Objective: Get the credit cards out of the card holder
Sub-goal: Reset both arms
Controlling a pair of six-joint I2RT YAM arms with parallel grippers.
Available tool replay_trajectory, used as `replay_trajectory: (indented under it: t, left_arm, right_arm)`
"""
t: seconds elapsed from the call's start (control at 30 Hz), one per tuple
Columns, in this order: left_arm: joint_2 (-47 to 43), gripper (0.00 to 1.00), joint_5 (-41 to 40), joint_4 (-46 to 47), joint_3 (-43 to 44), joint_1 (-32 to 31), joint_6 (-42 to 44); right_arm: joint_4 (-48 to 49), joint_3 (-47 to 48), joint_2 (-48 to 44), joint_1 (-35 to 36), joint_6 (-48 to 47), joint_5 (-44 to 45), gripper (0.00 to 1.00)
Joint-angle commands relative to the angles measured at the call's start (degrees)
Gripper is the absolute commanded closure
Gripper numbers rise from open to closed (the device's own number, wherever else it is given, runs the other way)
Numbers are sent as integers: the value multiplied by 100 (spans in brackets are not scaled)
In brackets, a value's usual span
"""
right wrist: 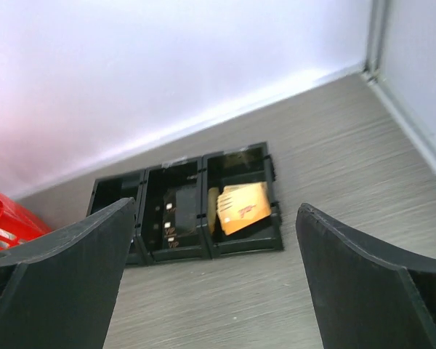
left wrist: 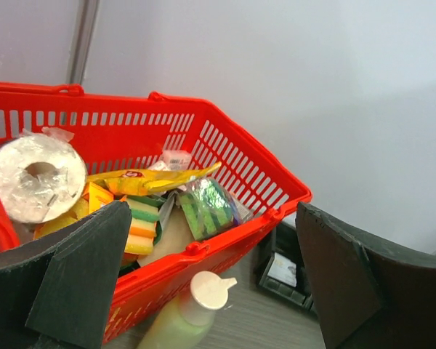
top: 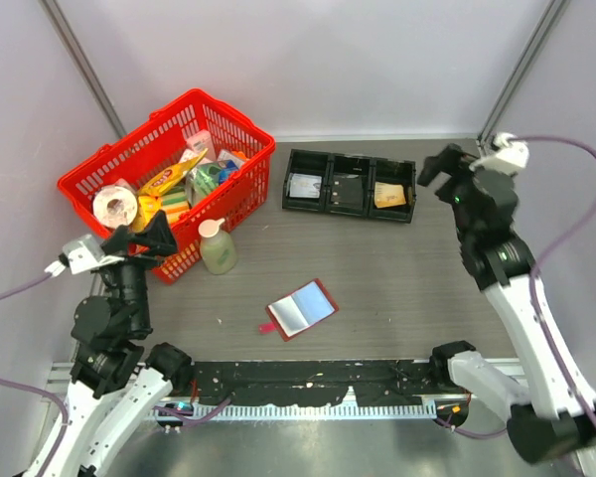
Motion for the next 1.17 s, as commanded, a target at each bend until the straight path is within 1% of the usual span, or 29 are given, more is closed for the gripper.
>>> replay_trajectory:
  t: [0.0,0.07,0.27,0.37,0.47,0.57,0.8,1.0,1.13]
  left_arm:
    - [-448,0,-298,275,29,157,-37]
    - [-650,0,-394,346,-42,183,25]
    - [-1213,0,-615,478,-261,192,174]
    - [-1459,0,-658,434,-367,192,192]
    - [-1565,0,-720,557,-490,192,253]
    - [-1539,0,-773,610,-552,192,288]
    - [-1372,0,-624,592,-587,245,218]
    - [-1310,1,-439,583,-622,500,87]
    - [-1284,1,-413,584,-631,544,51]
  right_arm:
    - [19,-618,-1287,6,-626,927,4]
    - [19,-882,-2094,-3,-907,1007,4]
    - [-130,-1690,-3466,6,-1224,1244,4]
    - [70,-2165,-4108,14,-1251,1393,4]
    - [352,-2771,-4811,6,-1207,1315,4]
    - [599,-2948,-5234,6,-1198,1253,4]
    - [511,-3098,-5525,6,-1102,1306,4]
    - [485,-3089,-5402,6,-786,1148,4]
    - [485,-3098,-5288,-3,-566,1182,4]
